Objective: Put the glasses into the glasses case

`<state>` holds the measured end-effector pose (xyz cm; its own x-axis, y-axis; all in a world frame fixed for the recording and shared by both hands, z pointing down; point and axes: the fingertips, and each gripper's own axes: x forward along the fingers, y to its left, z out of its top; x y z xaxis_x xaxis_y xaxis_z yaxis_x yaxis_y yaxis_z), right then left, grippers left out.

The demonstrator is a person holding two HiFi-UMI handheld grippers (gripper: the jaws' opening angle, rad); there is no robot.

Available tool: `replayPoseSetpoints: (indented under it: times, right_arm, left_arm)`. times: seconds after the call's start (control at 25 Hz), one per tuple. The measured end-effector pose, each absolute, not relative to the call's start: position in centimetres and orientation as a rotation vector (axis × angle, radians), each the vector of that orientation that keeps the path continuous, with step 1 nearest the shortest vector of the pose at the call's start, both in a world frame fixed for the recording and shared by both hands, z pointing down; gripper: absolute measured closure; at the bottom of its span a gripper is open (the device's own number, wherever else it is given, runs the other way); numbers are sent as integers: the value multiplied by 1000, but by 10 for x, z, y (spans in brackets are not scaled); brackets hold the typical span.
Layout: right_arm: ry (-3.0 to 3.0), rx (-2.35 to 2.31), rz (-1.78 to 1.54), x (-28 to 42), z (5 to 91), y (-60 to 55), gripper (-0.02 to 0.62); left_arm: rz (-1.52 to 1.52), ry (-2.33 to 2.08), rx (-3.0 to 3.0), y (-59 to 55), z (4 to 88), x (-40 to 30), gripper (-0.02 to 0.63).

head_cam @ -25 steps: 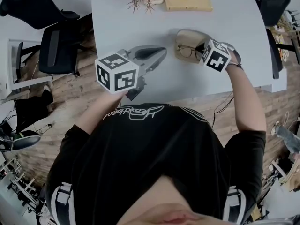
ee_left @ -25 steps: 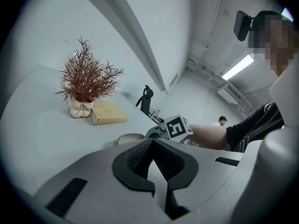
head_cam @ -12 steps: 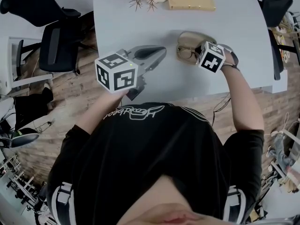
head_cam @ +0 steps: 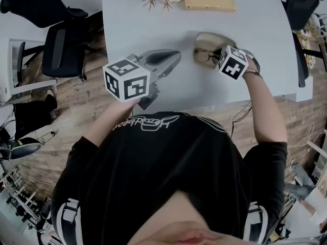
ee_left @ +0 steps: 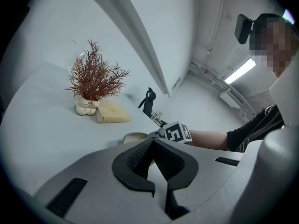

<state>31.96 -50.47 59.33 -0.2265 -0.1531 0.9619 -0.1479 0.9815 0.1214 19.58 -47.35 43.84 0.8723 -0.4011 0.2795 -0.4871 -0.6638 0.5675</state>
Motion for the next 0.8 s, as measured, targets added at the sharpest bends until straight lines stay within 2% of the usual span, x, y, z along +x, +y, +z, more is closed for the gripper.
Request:
replayPoseSetpoints:
  times: [0.12,0.32,0.48,0.8]
  right_arm:
    - [-1807,256,-15,322,593,-510,568]
    - [-1817,310,-5,325,590,-518,484]
    - [-1848,372,9,326,580,-521,449]
    - [-1922,638,-96,328,533,-522,443]
  left_arm:
    - [162,-644,2389,-474,437,195,600]
    - [164,-659,2401,-472,437,193,600]
    - [162,-653,2403,-470,435,191,600]
    - [144,-618,2435,-455,419,190,600]
